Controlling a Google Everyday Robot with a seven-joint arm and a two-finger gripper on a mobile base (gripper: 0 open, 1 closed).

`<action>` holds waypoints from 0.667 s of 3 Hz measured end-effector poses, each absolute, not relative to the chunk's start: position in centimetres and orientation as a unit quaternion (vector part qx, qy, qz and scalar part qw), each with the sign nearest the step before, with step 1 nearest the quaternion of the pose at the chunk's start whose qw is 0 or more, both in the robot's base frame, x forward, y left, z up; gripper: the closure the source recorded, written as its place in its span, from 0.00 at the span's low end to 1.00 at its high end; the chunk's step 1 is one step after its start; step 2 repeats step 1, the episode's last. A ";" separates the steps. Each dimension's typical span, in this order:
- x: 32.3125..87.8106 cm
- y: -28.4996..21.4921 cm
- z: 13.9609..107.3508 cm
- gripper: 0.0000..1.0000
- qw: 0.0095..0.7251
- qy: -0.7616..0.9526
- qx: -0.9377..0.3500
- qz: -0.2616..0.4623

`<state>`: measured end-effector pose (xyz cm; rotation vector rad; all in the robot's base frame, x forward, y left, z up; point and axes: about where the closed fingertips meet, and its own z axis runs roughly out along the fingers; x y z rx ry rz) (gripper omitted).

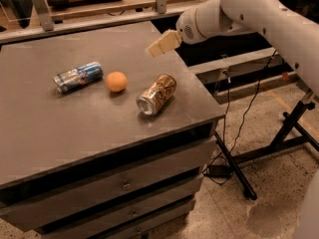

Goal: Move orange near redbull can

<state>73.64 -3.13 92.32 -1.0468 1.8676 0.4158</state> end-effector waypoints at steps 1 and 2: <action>73.6 -3.1 92.3 0.00 0.462 0.759 -0.426 0.169; 73.6 -3.1 92.3 0.00 0.462 0.759 -0.426 0.169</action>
Offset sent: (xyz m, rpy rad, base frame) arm 0.0000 0.0000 0.0000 0.0000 0.0000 0.0000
